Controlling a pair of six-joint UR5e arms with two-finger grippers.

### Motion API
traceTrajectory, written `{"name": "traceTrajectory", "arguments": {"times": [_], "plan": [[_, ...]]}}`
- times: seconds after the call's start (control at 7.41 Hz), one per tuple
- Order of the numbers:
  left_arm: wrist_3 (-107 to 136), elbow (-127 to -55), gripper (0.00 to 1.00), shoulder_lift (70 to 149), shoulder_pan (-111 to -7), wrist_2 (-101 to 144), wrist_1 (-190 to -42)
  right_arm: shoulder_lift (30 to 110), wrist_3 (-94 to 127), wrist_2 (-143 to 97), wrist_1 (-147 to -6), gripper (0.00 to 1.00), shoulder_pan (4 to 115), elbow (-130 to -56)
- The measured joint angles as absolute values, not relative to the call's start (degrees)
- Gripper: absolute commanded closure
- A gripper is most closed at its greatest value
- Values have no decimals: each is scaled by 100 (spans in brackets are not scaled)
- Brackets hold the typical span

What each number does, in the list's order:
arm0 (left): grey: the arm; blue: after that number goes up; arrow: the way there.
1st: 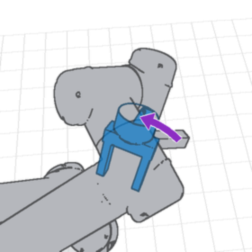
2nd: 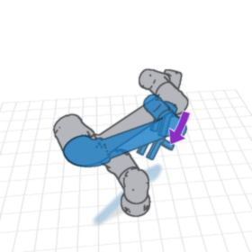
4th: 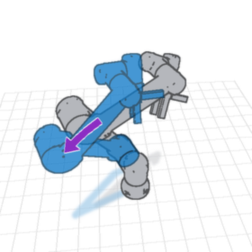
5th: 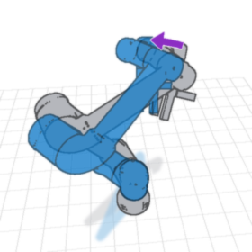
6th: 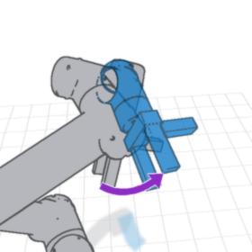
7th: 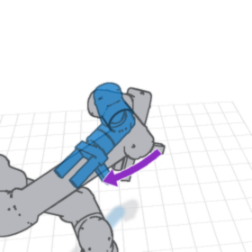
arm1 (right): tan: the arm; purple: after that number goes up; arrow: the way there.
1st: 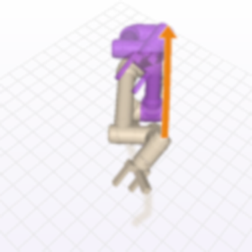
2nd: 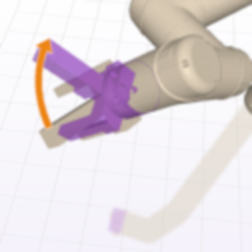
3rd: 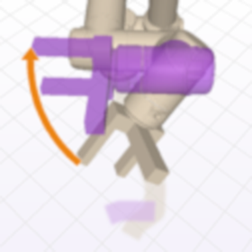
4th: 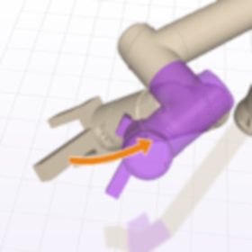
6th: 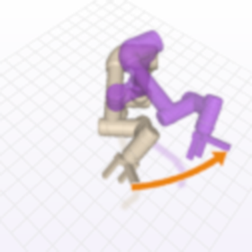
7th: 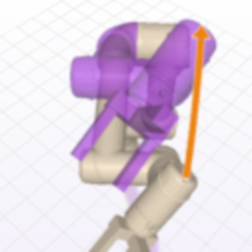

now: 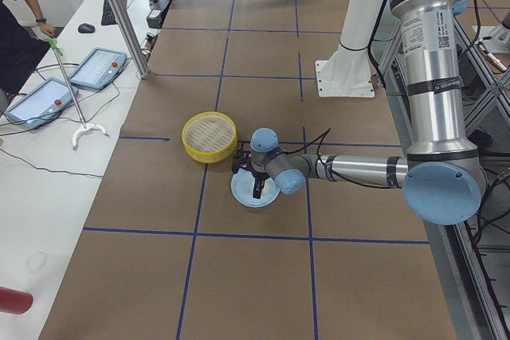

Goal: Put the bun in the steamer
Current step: 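Lower the left gripper over the cream bun on the plate, then close the left gripper on the cream bun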

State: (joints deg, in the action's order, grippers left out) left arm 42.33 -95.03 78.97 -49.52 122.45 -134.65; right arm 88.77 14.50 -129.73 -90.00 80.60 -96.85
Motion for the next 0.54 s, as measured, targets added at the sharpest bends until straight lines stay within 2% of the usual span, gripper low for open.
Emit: {"name": "traceTrajectory", "arguments": {"times": [0.27,0.54], "plan": [[4228,-9509,19,7893,-4949,12251,-13465,8877,1450,-12973,-9000,0,8060,-9686],[4228,-9535,25,7893,-4946,12252,-13465,8877,1450,-12973,-9000,0,8060,-9686]]}}
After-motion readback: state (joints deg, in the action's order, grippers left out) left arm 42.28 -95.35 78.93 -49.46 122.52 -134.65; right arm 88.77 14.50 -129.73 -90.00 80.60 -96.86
